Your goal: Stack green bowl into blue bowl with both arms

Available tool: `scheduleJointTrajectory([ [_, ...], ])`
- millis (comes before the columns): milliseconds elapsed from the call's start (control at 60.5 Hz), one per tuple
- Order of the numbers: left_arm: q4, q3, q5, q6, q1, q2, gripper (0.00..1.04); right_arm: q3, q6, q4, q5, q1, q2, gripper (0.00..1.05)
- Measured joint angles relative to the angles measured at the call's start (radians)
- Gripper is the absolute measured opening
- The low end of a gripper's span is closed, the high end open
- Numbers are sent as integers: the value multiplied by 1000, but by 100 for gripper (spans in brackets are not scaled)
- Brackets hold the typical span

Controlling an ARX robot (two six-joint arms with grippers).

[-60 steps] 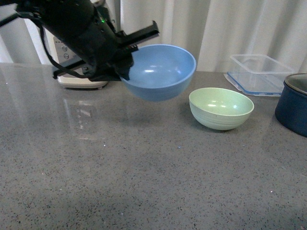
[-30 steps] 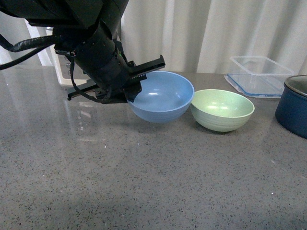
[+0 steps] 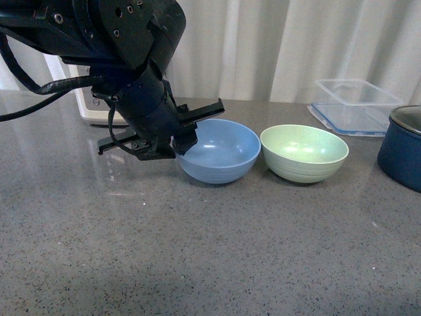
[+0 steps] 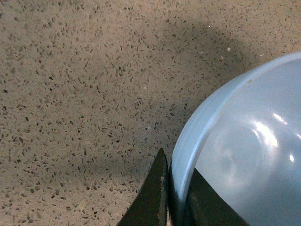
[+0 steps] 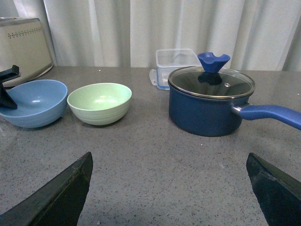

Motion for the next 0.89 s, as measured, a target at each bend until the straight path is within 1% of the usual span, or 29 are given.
scheduleJointTrajectory([
  [33,1,0,2,0,0,0,23,0,0,0,0,0,0,95],
  [50,1,0,5,0,0,-1,28,0,0,0,0,0,0,95],
  [132,7,-1,15,6,2,-9,46,0,0,0,0,0,0,95],
  [149,13,-5,17,11,2,-15,52,0,0,0,0,0,0,95],
  [198,28,-19,12,29,2,-35,61,0,0,0,0,0,0,95],
  [215,43,-34,7,35,2,-55,66,0,0,0,0,0,0,95],
  [248,59,-48,0,48,1,-72,69,0,0,0,0,0,0,95],
  [314,141,-111,-15,101,0,-142,80,0,0,0,0,0,0,95],
  [331,203,-154,-51,130,-1,-188,85,0,0,0,0,0,0,95],
  [364,312,-222,-111,184,-2,-257,93,0,0,0,0,0,0,95],
  [397,428,-285,-150,236,-3,-331,99,0,0,0,0,0,0,95],
  [430,568,-341,-195,301,0,-383,93,0,0,0,0,0,0,95],
  [479,769,-455,-197,393,13,-462,83,0,0,0,0,0,0,95],
  [496,795,-476,-194,398,16,-474,81,0,0,0,0,0,0,95],
  [529,886,-562,-183,435,29,-520,74,0,0,0,0,0,0,95],
  [545,903,-582,-180,445,33,-529,72,0,0,0,0,0,0,95],
  [579,961,-667,-166,465,50,-563,65,0,0,0,0,0,0,95],
  [645,1014,-787,-146,484,75,-602,54,0,0,0,0,0,0,95],
  [678,1039,-861,-136,494,91,-624,47,0,0,0,0,0,0,95],
  [727,1059,-926,-123,499,106,-649,40,0,0,0,0,0,0,95],
  [777,1096,-1034,-102,505,132,-708,25,0,0,0,0,0,0,95],
  [826,1112,-1077,-88,506,143,-742,18,0,0,0,0,0,0,95],
  [893,1136,-1144,-68,509,159,-801,6,0,0,0,0,0,0,95],
])
